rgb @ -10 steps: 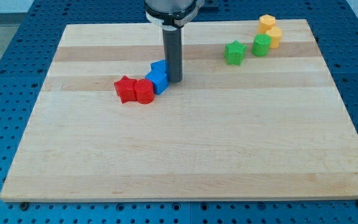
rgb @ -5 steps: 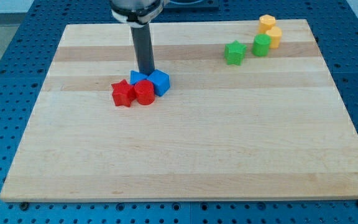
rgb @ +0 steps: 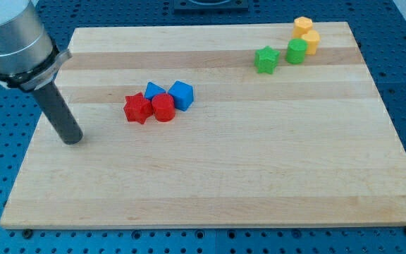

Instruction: Push the red blocks and blue blocks towards the center of the board

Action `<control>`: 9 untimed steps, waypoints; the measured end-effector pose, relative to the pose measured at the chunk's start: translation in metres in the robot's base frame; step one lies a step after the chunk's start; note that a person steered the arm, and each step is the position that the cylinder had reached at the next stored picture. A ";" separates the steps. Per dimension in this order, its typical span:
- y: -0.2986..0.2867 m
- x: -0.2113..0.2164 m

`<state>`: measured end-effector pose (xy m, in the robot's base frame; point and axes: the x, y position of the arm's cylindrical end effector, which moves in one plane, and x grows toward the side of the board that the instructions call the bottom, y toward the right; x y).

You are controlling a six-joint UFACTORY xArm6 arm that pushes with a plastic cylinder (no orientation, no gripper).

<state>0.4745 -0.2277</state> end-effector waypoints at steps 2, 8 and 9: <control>0.093 -0.035; 0.121 -0.108; 0.147 -0.140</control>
